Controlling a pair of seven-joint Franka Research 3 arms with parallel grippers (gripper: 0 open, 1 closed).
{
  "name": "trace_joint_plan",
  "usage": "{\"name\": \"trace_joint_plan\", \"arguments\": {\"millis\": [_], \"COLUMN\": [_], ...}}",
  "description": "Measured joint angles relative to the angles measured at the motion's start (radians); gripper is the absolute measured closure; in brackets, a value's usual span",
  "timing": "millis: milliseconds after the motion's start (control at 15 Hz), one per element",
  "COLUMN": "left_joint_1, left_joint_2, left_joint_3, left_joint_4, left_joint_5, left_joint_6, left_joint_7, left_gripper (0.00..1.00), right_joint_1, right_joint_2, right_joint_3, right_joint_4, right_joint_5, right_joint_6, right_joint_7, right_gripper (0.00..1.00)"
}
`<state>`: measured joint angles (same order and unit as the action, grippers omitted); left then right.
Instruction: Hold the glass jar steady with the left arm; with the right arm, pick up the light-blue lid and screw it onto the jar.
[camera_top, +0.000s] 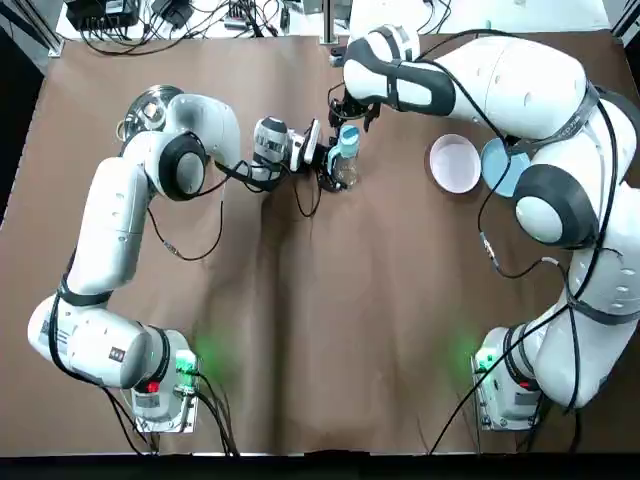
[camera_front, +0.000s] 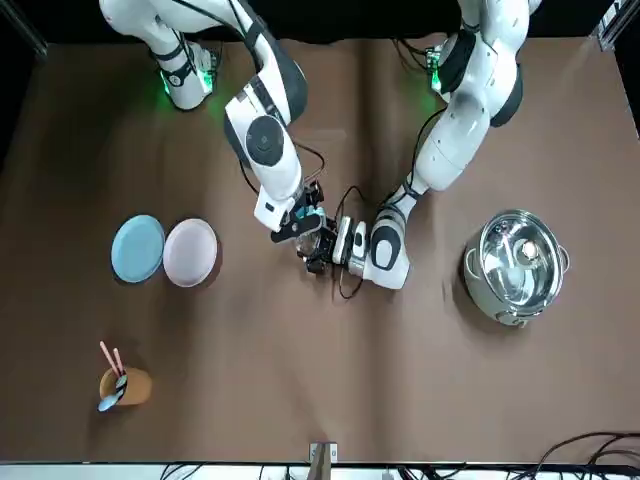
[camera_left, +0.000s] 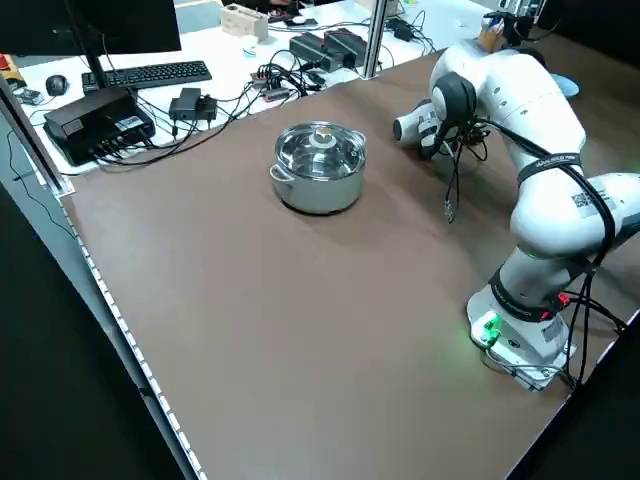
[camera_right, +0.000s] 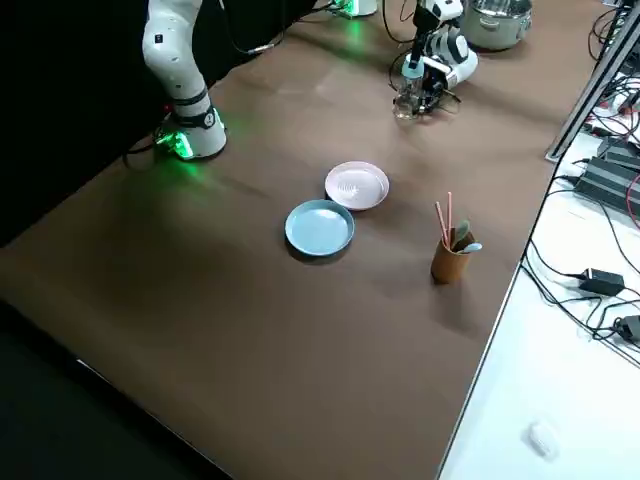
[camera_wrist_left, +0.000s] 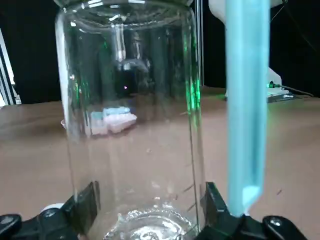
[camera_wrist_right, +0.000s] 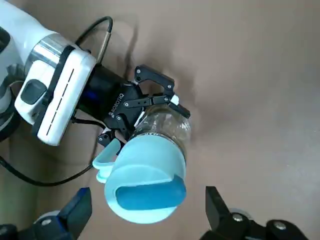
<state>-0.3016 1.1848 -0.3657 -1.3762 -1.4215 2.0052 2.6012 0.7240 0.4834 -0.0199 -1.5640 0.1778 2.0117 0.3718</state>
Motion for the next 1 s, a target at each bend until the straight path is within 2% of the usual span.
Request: {"name": "trace_joint_plan", "arguments": {"millis": [1000], "left_joint_1": [0.0], "left_joint_2": [0.0], "left_joint_3": [0.0], "left_joint_4": [0.0], "left_joint_5": [0.0], "left_joint_6": [0.0], "left_joint_7": [0.0], "left_gripper": [0.07], "right_joint_1": [0.013], "right_joint_2": [-0.001], "right_joint_3": [0.001], "right_joint_4": [-0.031], "right_joint_5": [0.0], "right_joint_6": [0.06], "right_joint_7": [-0.002], "right_gripper": [0.02]}}
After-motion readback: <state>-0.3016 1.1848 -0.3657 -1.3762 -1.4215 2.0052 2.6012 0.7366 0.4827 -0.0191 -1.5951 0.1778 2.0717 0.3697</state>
